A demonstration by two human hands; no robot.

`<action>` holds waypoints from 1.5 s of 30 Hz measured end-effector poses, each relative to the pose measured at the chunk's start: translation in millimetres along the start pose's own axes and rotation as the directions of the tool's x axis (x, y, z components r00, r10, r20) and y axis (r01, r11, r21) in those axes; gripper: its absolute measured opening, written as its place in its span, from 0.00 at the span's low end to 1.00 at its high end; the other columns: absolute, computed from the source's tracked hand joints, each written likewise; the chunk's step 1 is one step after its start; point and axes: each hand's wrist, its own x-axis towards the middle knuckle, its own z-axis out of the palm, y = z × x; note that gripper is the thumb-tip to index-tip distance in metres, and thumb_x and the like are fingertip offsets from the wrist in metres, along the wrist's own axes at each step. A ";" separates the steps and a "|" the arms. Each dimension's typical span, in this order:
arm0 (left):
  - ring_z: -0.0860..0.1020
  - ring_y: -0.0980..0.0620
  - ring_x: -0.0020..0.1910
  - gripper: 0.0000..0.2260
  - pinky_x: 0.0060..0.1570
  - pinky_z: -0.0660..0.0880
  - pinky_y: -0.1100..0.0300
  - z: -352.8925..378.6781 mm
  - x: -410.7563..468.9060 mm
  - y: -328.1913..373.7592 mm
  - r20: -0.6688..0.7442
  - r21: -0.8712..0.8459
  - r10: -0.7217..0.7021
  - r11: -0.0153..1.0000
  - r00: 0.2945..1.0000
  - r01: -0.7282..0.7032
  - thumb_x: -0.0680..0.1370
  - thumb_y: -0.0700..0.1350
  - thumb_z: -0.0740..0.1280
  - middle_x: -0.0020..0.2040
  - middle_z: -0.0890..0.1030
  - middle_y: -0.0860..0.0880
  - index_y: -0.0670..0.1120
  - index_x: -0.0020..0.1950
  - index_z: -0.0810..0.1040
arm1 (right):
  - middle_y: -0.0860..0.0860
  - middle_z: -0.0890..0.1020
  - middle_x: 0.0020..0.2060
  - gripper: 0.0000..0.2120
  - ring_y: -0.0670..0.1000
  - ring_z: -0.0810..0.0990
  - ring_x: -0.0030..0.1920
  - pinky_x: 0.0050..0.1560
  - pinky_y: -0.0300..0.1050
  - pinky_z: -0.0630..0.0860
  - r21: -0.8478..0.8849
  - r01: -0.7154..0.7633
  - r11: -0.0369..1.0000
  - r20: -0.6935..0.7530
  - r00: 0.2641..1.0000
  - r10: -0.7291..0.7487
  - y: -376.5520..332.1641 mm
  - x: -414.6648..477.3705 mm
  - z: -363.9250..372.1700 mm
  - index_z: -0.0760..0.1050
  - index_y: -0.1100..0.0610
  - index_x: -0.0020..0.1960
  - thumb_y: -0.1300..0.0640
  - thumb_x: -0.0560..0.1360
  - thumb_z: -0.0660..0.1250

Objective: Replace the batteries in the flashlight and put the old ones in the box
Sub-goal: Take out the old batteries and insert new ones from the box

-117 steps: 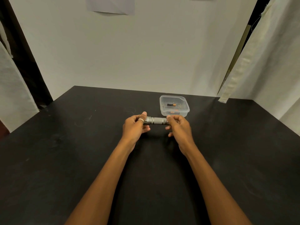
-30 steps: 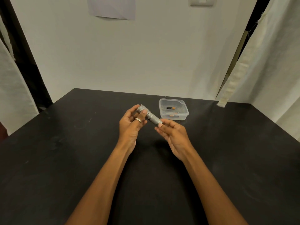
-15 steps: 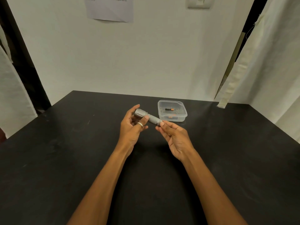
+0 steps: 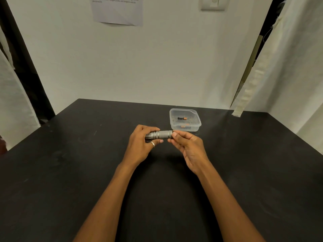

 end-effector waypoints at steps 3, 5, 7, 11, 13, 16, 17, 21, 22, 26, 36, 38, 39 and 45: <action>0.76 0.57 0.51 0.18 0.50 0.73 0.71 -0.5 0.8 -3.3 -0.043 0.077 0.044 0.996 0.998 -0.041 0.72 0.45 0.80 0.52 0.75 0.53 0.53 0.60 0.83 | 0.60 0.88 0.52 0.12 0.59 0.88 0.54 0.52 0.42 0.84 -0.048 0.022 0.999 0.003 1.000 -0.022 -1.5 0.6 -1.8 0.83 0.65 0.57 0.64 0.74 0.75; 0.74 0.54 0.52 0.18 0.52 0.72 0.65 -1.3 1.4 -4.3 -0.079 0.136 0.048 0.990 0.996 -0.037 0.72 0.46 0.80 0.53 0.75 0.53 0.53 0.61 0.83 | 0.60 0.88 0.51 0.10 0.59 0.88 0.54 0.52 0.43 0.84 -0.057 0.057 0.997 0.004 0.998 -0.057 -2.9 0.7 -3.3 0.83 0.65 0.57 0.64 0.76 0.74; 0.71 0.54 0.53 0.18 0.52 0.69 0.65 -1.4 1.3 -3.5 -0.100 0.179 0.048 0.983 0.994 -0.029 0.72 0.48 0.79 0.53 0.75 0.55 0.54 0.61 0.83 | 0.61 0.88 0.51 0.09 0.59 0.88 0.54 0.53 0.43 0.84 -0.037 0.106 0.994 -0.003 0.994 -0.107 -4.8 0.7 -4.0 0.84 0.65 0.56 0.64 0.76 0.74; 0.70 0.55 0.55 0.17 0.52 0.73 0.58 -2.3 1.3 -2.1 -0.127 0.210 0.011 0.977 0.992 0.017 0.73 0.51 0.78 0.53 0.78 0.56 0.53 0.60 0.82 | 0.61 0.87 0.51 0.07 0.59 0.88 0.54 0.53 0.44 0.84 0.053 0.193 0.980 -0.116 0.976 -0.186 -11.7 1.7 -6.3 0.83 0.65 0.55 0.65 0.77 0.73; 0.70 0.55 0.56 0.16 0.54 0.75 0.54 -3.5 1.1 -1.2 -0.155 0.196 -0.029 0.979 0.987 0.059 0.74 0.53 0.77 0.53 0.79 0.58 0.54 0.60 0.81 | 0.62 0.87 0.53 0.07 0.59 0.87 0.55 0.53 0.44 0.84 0.107 0.230 0.967 -0.163 0.964 -0.211 -16.4 1.4 -9.5 0.82 0.66 0.55 0.65 0.78 0.72; 0.73 0.54 0.55 0.15 0.52 0.75 0.51 -2.3 0.0 0.8 -0.152 0.192 -0.096 0.973 0.984 0.124 0.76 0.57 0.74 0.51 0.79 0.57 0.56 0.61 0.79 | 0.62 0.87 0.53 0.05 0.59 0.87 0.55 0.50 0.43 0.84 0.162 0.246 0.956 -0.207 0.955 -0.211 -20.5 0.0 -11.5 0.82 0.64 0.54 0.66 0.78 0.72; 0.74 0.53 0.54 0.15 0.50 0.75 0.52 -1.2 -0.2 1.4 -0.137 0.195 -0.124 0.969 0.983 0.149 0.77 0.58 0.72 0.51 0.79 0.55 0.56 0.61 0.78 | 0.62 0.87 0.54 0.05 0.59 0.87 0.55 0.50 0.43 0.84 0.171 0.245 0.954 -0.212 0.955 -0.207 -20.7 0.0 -10.9 0.82 0.64 0.53 0.66 0.78 0.72; 0.79 0.50 0.46 0.18 0.42 0.76 0.53 1.2 0.5 1.9 -0.046 0.233 -0.226 0.945 0.973 0.231 0.79 0.61 0.68 0.50 0.81 0.50 0.53 0.63 0.74 | 0.62 0.87 0.54 0.05 0.59 0.87 0.55 0.50 0.42 0.84 0.180 0.235 0.955 -0.207 0.958 -0.196 -19.4 0.9 -9.3 0.82 0.64 0.54 0.66 0.78 0.72; 0.79 0.50 0.45 0.17 0.42 0.76 0.53 1.4 0.7 1.8 -0.037 0.235 -0.235 0.943 0.971 0.237 0.80 0.61 0.67 0.50 0.81 0.50 0.53 0.62 0.73 | 0.62 0.87 0.54 0.05 0.59 0.87 0.54 0.49 0.42 0.84 0.183 0.233 0.955 -0.206 0.959 -0.195 -19.0 1.1 -9.8 0.82 0.64 0.54 0.66 0.78 0.72; 0.81 0.50 0.48 0.15 0.47 0.80 0.50 2.0 1.4 2.0 -0.006 0.203 -0.259 0.945 0.966 0.255 0.79 0.61 0.67 0.53 0.82 0.52 0.54 0.59 0.72 | 0.61 0.87 0.52 0.06 0.58 0.88 0.53 0.47 0.41 0.84 0.190 0.225 0.956 -0.216 0.959 -0.183 -18.0 1.7 -11.7 0.82 0.64 0.54 0.66 0.77 0.72; 0.80 0.53 0.53 0.17 0.53 0.80 0.52 2.5 1.3 3.2 0.044 0.115 -0.317 0.944 0.947 0.311 0.77 0.60 0.72 0.57 0.82 0.51 0.52 0.60 0.74 | 0.61 0.88 0.51 0.07 0.59 0.88 0.52 0.47 0.41 0.84 0.187 0.208 0.960 -0.216 0.962 -0.166 -17.2 1.5 -10.4 0.82 0.64 0.54 0.66 0.77 0.72; 0.80 0.53 0.52 0.17 0.52 0.79 0.54 3.0 0.9 2.9 0.044 0.107 -0.332 0.939 0.942 0.326 0.77 0.60 0.72 0.56 0.82 0.52 0.53 0.59 0.73 | 0.61 0.88 0.51 0.07 0.58 0.88 0.52 0.47 0.41 0.84 0.179 0.203 0.963 -0.213 0.963 -0.163 -17.2 1.1 -10.1 0.82 0.64 0.55 0.66 0.77 0.73; 0.80 0.54 0.52 0.17 0.50 0.78 0.55 3.0 0.6 2.5 0.045 0.104 -0.341 0.937 0.939 0.335 0.76 0.61 0.73 0.55 0.82 0.53 0.54 0.58 0.73 | 0.61 0.88 0.52 0.07 0.58 0.88 0.52 0.47 0.41 0.84 0.172 0.201 0.964 -0.210 0.964 -0.163 -17.3 0.9 -9.9 0.82 0.64 0.54 0.66 0.77 0.73; 0.70 0.45 0.74 0.44 0.67 0.72 0.49 3.1 0.0 8.0 0.056 0.099 -0.386 0.920 0.921 0.379 0.67 0.72 0.73 0.76 0.70 0.47 0.52 0.74 0.63 | 0.60 0.88 0.52 0.07 0.58 0.88 0.53 0.48 0.42 0.84 0.158 0.187 0.970 -0.208 0.966 -0.152 -17.4 0.9 -10.8 0.82 0.64 0.55 0.65 0.77 0.73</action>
